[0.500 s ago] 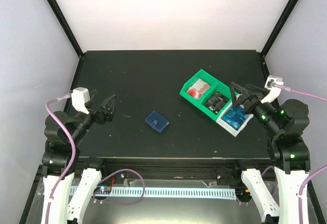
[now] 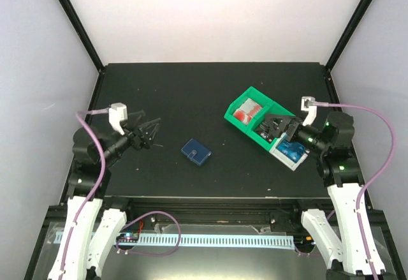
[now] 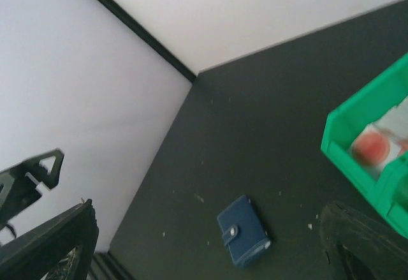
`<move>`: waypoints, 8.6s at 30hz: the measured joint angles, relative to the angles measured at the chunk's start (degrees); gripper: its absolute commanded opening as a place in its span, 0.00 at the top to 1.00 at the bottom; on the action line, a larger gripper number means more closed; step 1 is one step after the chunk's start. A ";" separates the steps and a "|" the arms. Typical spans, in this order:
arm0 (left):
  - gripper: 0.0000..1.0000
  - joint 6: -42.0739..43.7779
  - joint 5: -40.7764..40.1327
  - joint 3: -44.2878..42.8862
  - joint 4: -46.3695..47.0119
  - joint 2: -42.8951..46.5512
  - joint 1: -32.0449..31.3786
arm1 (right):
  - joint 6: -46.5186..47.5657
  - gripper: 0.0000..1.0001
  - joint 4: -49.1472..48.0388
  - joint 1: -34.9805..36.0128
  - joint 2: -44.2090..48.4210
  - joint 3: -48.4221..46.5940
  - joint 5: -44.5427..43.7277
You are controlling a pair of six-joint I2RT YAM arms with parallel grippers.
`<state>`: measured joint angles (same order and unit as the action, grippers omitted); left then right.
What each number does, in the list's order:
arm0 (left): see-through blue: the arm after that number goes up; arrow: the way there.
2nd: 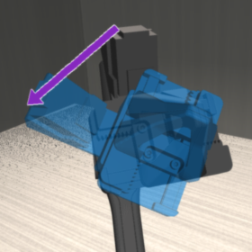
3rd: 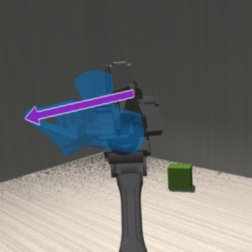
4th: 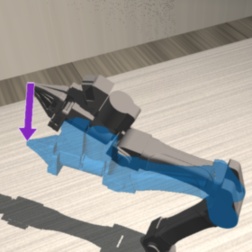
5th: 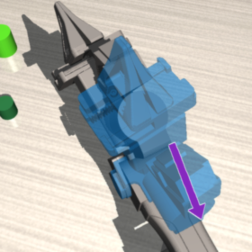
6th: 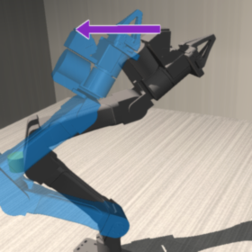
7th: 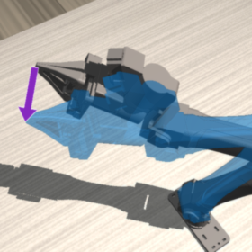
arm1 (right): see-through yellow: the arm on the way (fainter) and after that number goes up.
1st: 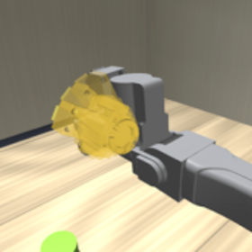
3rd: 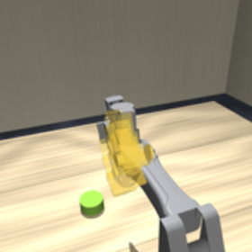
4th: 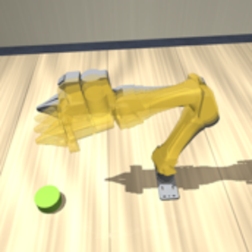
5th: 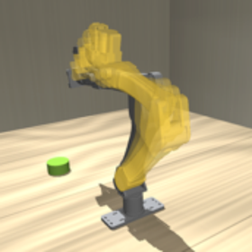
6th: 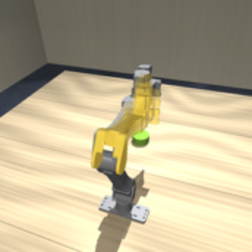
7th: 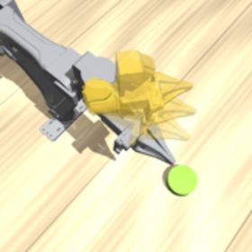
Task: Put the credit cards into the card holder
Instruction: Adjust the card holder at the center of the board, then open the card holder at the center of the board.
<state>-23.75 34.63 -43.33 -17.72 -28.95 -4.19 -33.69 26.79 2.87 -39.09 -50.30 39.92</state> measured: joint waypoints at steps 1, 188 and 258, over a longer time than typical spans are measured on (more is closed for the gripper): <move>0.01 -0.76 1.51 0.61 1.55 -1.57 -0.02 | -0.20 0.04 -0.81 0.11 -0.52 1.27 0.92; 0.56 -20.83 -13.31 11.89 12.02 -54.60 -20.15 | -12.02 0.99 -7.28 51.71 -70.16 -14.80 -49.99; 0.67 -8.09 -19.26 6.14 -3.93 -49.90 -19.85 | -7.56 0.70 0.11 51.71 -61.26 -17.51 -49.03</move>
<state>-31.83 15.38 -37.19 -21.65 -78.85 -24.03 -41.25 26.89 54.59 -100.36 -67.81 -9.10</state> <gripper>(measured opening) 0.374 0.256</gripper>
